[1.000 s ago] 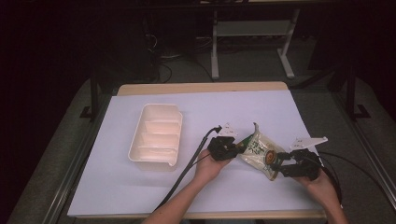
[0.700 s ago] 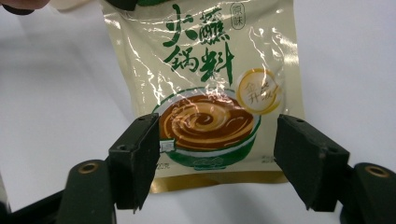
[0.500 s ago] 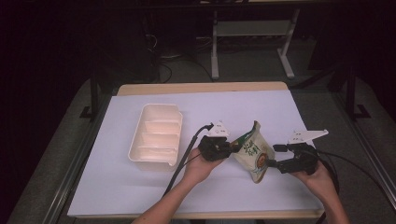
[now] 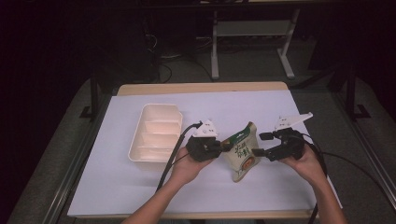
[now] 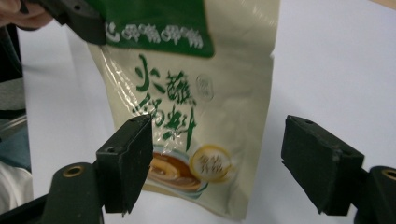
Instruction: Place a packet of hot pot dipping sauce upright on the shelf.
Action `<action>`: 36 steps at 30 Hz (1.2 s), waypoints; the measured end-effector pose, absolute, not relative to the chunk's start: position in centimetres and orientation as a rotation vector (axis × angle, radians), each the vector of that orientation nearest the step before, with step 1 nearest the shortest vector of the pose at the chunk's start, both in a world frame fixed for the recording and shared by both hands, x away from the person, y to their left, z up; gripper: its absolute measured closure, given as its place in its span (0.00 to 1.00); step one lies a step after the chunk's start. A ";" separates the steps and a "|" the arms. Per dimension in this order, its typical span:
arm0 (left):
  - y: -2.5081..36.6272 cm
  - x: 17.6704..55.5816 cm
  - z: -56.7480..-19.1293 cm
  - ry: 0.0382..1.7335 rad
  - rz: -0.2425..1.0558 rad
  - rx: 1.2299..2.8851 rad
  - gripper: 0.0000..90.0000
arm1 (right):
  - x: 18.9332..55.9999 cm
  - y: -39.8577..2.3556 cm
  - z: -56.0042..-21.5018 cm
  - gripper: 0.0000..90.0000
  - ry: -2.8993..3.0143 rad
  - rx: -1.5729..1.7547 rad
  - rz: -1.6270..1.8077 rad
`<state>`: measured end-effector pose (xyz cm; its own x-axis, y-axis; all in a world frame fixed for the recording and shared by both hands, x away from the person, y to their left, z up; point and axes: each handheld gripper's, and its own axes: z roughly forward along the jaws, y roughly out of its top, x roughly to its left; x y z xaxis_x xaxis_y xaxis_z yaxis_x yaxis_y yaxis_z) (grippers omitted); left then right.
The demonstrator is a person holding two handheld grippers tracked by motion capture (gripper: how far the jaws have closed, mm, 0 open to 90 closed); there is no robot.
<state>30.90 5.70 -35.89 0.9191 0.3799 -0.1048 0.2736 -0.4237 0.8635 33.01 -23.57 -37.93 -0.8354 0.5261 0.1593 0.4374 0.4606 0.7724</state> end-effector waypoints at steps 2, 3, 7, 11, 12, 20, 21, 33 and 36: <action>5.9 30.8 -35.7 0.466 0.130 2.035 1.00 | 33.5 -23.3 -37.8 0.27 2.599 0.853 1.365; 6.0 30.7 -35.6 0.460 0.132 2.038 1.00 | 33.9 -23.2 -37.8 0.27 2.603 0.858 1.418; 6.3 30.6 -35.3 0.448 0.135 2.044 1.00 | 34.9 -22.5 -37.8 0.30 2.627 0.832 1.498; 6.5 30.4 -35.1 0.437 0.134 2.049 1.00 | 35.7 -21.8 -38.0 0.33 2.662 0.810 1.530; 6.5 30.4 -35.1 0.436 0.132 2.048 1.00 | 35.9 -21.6 -38.0 0.34 2.665 0.804 1.540; 6.9 30.4 -35.0 0.430 0.148 2.054 1.00 | 36.1 -20.5 -38.3 0.52 2.733 0.692 1.570; 6.9 30.4 -35.0 0.431 0.150 2.054 1.00 | 36.0 -20.5 -38.3 0.57 2.739 0.680 1.560; 8.1 30.7 -35.4 0.474 0.183 2.043 0.95 | 35.0 -20.0 -37.9 0.99 2.746 0.569 1.465; 8.4 30.9 -35.5 0.482 0.187 2.046 0.91 | 34.7 -20.2 -37.6 1.00 2.746 0.561 1.476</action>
<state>30.87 8.41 -35.47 0.9092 0.4112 -0.0656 0.2590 -0.4350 0.8624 34.73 -20.21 -37.62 -0.9370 0.2949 0.1870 0.3187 0.5031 0.8033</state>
